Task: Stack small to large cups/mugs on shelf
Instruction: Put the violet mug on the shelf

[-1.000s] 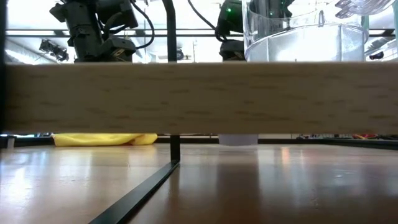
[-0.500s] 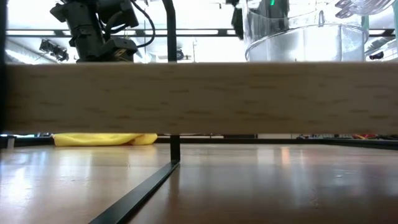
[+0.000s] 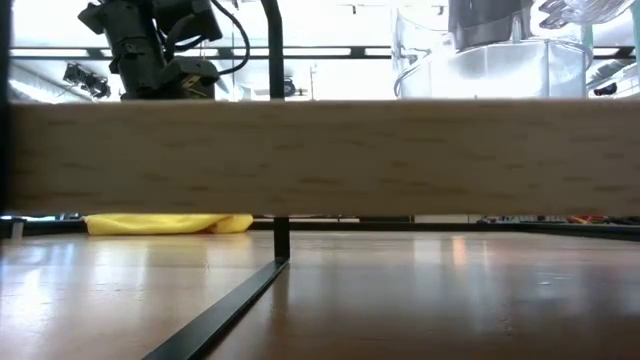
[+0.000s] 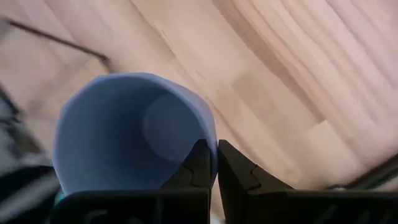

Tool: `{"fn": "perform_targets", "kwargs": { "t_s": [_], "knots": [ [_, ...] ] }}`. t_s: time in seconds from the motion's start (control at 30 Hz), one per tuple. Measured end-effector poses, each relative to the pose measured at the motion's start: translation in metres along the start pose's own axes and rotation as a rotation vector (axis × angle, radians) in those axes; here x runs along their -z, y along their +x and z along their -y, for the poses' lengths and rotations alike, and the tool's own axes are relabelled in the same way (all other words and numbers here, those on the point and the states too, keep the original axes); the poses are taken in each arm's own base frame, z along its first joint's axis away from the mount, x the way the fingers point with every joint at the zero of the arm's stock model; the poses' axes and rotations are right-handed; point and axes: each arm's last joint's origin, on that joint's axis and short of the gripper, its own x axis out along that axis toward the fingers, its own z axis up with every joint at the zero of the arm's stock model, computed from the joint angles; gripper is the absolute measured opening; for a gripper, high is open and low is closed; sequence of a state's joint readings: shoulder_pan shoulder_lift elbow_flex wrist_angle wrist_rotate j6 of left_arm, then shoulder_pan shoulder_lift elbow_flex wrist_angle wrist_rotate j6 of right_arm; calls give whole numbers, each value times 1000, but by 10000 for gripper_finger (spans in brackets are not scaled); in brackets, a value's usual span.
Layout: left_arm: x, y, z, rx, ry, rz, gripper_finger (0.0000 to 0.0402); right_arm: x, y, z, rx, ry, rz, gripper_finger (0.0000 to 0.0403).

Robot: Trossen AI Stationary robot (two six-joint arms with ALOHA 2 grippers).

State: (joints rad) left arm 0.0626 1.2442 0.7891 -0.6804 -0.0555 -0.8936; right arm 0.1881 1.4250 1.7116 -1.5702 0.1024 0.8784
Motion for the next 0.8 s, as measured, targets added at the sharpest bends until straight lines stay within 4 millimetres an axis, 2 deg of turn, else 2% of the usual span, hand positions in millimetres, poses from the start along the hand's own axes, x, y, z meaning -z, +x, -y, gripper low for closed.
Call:
{"fn": "perform_targets", "kwargs": {
  "t_s": [0.13,0.27,0.57,0.8],
  "knots": [
    [0,0,0,2,0,2,39,34,-25,8,-68,111,45,12],
    [0,0,0,3,14,2,40,61,-35,8,-140,147,24,12],
    [0,0,0,4,14,3,30,112,-28,-9,-145,51,-126,12],
    [-1,0,1,7,1,5,30,145,-18,-13,-84,110,-133,12]
  ]
}}
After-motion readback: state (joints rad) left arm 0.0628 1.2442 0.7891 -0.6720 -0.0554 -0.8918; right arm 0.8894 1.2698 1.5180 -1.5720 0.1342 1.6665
